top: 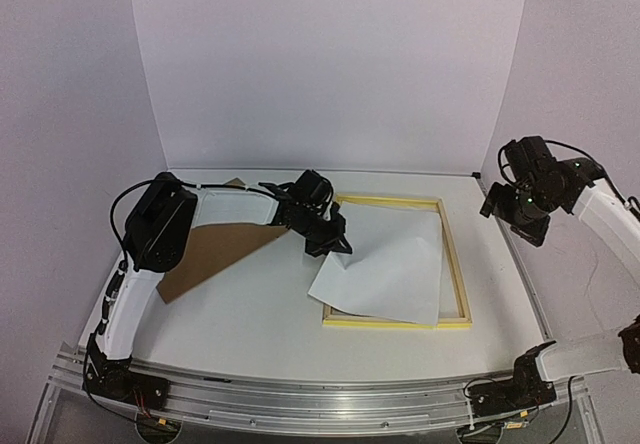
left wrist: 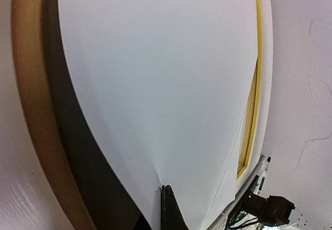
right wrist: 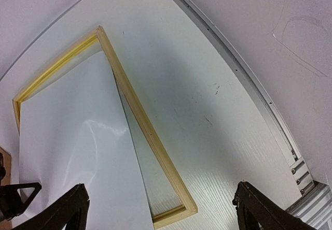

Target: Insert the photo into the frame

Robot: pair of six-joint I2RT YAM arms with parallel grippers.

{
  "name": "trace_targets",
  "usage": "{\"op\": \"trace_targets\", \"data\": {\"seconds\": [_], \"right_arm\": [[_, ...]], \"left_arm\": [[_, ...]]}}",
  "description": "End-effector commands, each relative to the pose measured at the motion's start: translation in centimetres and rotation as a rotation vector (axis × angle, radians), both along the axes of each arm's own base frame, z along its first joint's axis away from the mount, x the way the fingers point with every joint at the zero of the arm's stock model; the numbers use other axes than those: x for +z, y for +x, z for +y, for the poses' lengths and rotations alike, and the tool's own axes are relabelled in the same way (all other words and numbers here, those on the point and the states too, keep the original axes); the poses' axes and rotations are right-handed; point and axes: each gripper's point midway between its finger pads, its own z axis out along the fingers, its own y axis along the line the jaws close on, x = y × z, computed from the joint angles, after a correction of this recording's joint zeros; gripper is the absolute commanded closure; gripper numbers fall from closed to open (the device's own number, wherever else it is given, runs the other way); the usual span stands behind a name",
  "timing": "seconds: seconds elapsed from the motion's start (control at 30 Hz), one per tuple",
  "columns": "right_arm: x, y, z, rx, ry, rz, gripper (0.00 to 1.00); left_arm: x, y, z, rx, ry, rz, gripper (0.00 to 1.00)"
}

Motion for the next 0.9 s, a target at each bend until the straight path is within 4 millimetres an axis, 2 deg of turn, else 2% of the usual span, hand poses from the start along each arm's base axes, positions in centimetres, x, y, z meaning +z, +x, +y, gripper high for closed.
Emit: {"op": "trace_targets", "data": {"seconds": [0.0, 0.1, 0.17, 0.4, 0.6, 0.87], "right_arm": [[-0.1, 0.7, 0.0, 0.009, -0.021, 0.003, 0.05], [-0.1, 1.0, 0.0, 0.013, -0.025, 0.0, 0.05], [-0.3, 1.2, 0.1, 0.018, -0.028, 0.005, 0.05], [-1.9, 1.5, 0.3, 0.031, -0.042, 0.048, 0.05], [-4.3, 1.9, 0.8, 0.041, -0.033, 0.115, 0.04], [-5.0, 2.2, 1.0, 0.04, -0.021, 0.129, 0.04]], "left_arm": [[-0.1, 1.9, 2.9, 0.151, 0.106, -0.032, 1.0], [0.6, 2.3, 4.0, 0.193, 0.129, -0.07, 1.0], [0.6, 2.4, 4.0, 0.194, 0.124, -0.077, 1.0], [-0.3, 2.7, 1.4, 0.139, 0.056, -0.035, 1.0], [0.1, 3.1, 0.6, 0.159, 0.046, -0.047, 1.0], [-0.5, 2.6, -1.0, 0.17, 0.031, -0.042, 1.0]]}}
